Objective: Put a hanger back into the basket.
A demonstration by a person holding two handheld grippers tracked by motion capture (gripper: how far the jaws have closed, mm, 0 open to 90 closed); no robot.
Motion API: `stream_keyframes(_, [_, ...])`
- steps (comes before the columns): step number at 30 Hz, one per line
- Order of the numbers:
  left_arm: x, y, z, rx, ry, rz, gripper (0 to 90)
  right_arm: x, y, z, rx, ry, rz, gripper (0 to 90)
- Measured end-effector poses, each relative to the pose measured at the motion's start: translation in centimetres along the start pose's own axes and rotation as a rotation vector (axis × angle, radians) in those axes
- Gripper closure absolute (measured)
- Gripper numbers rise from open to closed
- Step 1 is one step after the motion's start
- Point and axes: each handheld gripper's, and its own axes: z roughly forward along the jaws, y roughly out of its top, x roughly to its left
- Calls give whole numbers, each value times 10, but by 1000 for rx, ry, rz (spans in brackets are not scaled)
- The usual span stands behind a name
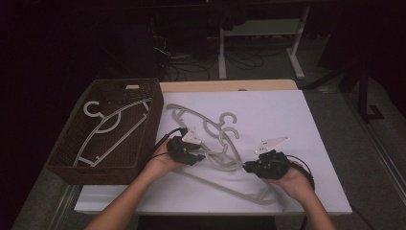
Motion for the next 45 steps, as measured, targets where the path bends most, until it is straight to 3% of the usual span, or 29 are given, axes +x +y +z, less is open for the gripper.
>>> stream_keyframes(4, [-2,1,2,4,26,28,649,0,1,-1,-9,12,-6,812])
stream_keyframes(9, [-3,1,0,14,25,86,704,0,2,0,-10,14,-10,809])
stream_keyframes(15, [-7,0,-3,23,-42,137,760,-2,1,2,2,-29,-14,767])
stream_keyframes(20, [-13,0,-4,16,-116,168,818,-8,0,0,-27,-68,4,682])
stream_keyframes(24, [-13,1,-5,11,-144,149,825,-9,0,-1,-61,-70,16,552])
stream_keyframes(27, [-12,1,-6,3,-159,104,825,-8,0,-4,-94,-96,16,445])
stream_keyframes(32, [-10,3,-13,-30,-177,45,827,-6,1,-15,-159,-120,39,345])
stream_keyframes(39, [-5,6,-21,-50,-164,-38,827,0,2,-32,-224,-113,50,305])
stream_keyframes(45, [5,15,-37,-84,-100,-143,826,0,0,-33,-222,-104,51,289])
